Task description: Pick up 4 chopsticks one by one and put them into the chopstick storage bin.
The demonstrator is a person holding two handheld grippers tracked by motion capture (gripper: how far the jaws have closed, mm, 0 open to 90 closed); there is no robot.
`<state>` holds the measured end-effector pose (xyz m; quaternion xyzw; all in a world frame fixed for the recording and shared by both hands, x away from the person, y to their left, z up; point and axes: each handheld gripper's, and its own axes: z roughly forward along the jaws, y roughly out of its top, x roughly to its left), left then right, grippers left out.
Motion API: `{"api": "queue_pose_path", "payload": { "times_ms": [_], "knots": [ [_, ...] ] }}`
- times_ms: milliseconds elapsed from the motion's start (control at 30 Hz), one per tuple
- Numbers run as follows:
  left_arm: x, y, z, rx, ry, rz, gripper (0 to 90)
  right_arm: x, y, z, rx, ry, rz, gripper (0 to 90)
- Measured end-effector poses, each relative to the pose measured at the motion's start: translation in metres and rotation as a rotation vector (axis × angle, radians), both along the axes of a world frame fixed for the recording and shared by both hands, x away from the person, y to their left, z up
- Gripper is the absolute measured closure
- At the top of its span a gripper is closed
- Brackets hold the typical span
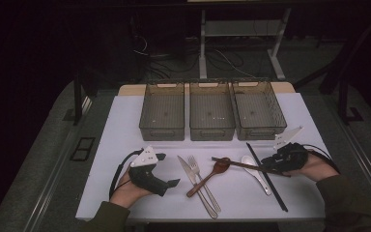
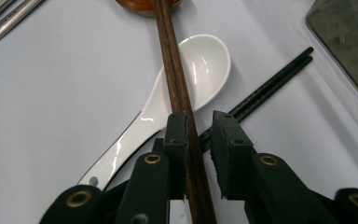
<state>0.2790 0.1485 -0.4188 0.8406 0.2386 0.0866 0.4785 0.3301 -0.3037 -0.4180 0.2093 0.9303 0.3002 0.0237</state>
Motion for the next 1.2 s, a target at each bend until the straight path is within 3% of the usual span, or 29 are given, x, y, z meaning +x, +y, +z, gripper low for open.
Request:
{"api": "queue_pose_path", "payload": {
  "times_ms": [400,1200],
  "knots": [
    [0.0,0.0,0.0,0.0,0.001,-0.002,0.0,0.003,0.01,-0.003,-0.04,-0.004,0.029,80.1],
    [0.0,-0.001,0.0,0.007,0.002,-0.008,0.0,0.007,0.013,-0.01,-0.049,-0.003,0.045,80.0]
  ]
}}
